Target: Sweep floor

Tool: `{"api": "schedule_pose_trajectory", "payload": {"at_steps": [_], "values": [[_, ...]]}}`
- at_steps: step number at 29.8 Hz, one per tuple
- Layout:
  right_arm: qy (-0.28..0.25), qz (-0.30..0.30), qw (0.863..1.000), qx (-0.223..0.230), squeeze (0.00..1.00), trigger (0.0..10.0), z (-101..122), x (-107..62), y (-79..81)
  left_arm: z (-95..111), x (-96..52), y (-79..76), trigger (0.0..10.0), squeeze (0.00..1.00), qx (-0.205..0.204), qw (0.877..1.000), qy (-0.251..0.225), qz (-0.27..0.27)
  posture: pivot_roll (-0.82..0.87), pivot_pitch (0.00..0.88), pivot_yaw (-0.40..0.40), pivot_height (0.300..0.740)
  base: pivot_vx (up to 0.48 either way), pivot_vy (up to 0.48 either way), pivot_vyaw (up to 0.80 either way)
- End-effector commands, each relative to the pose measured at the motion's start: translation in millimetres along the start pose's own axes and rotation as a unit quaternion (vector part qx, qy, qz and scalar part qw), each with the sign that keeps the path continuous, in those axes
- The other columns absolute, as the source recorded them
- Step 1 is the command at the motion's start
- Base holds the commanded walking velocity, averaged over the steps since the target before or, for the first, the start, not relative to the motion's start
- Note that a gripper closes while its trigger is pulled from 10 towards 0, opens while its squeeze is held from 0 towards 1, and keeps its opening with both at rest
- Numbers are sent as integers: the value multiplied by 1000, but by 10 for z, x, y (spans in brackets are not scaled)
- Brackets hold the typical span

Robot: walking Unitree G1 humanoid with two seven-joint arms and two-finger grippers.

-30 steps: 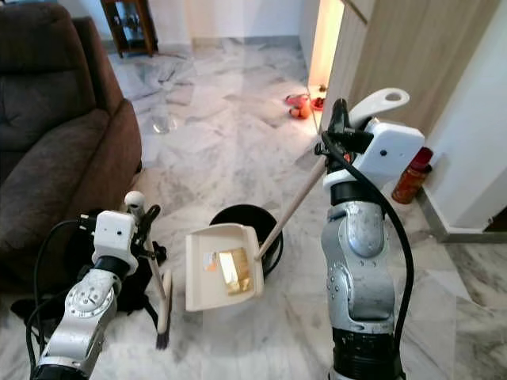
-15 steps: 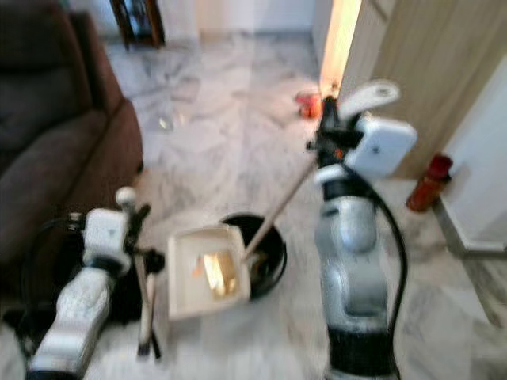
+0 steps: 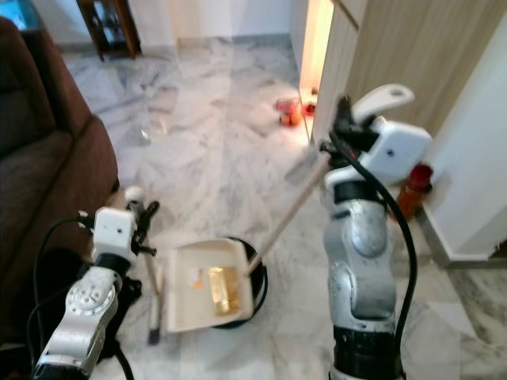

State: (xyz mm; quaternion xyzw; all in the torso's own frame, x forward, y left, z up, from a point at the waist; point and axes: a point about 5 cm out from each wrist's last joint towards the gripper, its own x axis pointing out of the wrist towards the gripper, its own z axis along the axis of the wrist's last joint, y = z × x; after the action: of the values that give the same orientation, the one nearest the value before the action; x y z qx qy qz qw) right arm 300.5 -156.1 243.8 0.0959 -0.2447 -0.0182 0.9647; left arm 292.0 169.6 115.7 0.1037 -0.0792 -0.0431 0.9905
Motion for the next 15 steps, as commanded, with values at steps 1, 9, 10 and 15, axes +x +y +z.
{"api": "schedule_pose_trajectory", "payload": {"at_steps": [1, 9, 10, 15], "values": [[-38, 18, 999, 20, 0, 10000, 144, 30, 113, 72, -5, 76, 10000, 0, 16, 1000, -21, 8, 147, 61, 22, 740, 345, 0, 0], [-35, 39, 998, 24, 0, 10000, 137, 12, 173, 78, -28, 54, 10000, 0, 9, 1000, -27, 7, 145, 74, 16, 740, 0, 0, 0], [-35, 39, 998, 24, 0, 10000, 139, 12, 175, 77, -29, 53, 10000, 0, 9, 1000, -26, 7, 145, 74, 16, 740, 0, 0, 0], [-38, 43, 998, 26, 0, 10000, 151, 13, 203, 56, -44, 61, 10000, 0, 10, 1000, -23, 8, 146, 77, 16, 740, 0, 0, 0]]}}
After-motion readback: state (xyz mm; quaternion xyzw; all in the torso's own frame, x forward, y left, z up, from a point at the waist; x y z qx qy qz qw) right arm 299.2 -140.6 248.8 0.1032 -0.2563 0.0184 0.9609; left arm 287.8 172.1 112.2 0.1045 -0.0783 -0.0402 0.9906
